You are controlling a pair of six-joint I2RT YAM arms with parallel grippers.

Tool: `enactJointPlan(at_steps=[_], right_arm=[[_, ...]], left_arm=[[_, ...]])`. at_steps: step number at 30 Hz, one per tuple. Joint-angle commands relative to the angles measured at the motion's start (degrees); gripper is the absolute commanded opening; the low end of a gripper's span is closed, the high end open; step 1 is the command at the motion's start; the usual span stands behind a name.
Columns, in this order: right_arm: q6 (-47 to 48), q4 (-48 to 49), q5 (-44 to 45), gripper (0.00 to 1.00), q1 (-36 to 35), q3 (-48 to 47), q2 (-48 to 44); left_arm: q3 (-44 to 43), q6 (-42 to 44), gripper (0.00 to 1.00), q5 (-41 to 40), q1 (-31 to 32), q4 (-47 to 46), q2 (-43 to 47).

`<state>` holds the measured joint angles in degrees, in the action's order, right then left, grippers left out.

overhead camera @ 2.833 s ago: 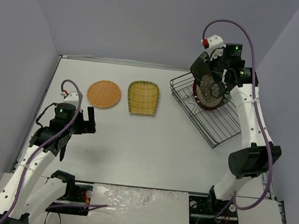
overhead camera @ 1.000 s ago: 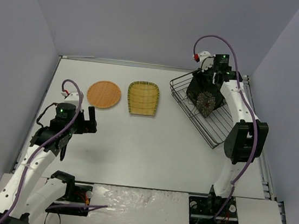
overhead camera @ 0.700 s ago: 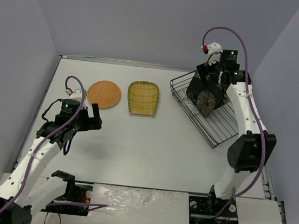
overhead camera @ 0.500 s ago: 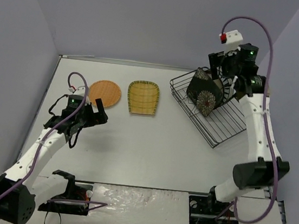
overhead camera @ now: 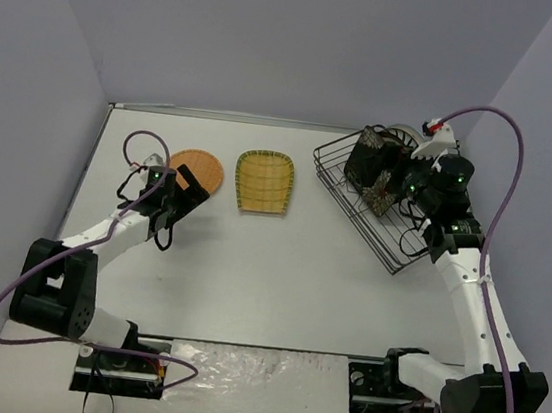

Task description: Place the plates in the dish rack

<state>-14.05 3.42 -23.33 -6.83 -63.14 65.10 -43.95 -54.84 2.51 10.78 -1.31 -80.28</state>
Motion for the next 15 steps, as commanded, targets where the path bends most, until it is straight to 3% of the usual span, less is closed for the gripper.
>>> enactJointPlan(at_steps=[1,15], right_arm=[[-8.54,12.41,-11.83,1.00,0.06,5.43,-4.23],[-9.76,14.07,-14.46,1.00,0.06,10.32,-7.28]], left_arm=[[1.39,-7.11,0.93,1.61,-3.49,-20.41,-3.08],[3.53,-12.39,0.88,2.16,-7.51,-30.69,-14.43]])
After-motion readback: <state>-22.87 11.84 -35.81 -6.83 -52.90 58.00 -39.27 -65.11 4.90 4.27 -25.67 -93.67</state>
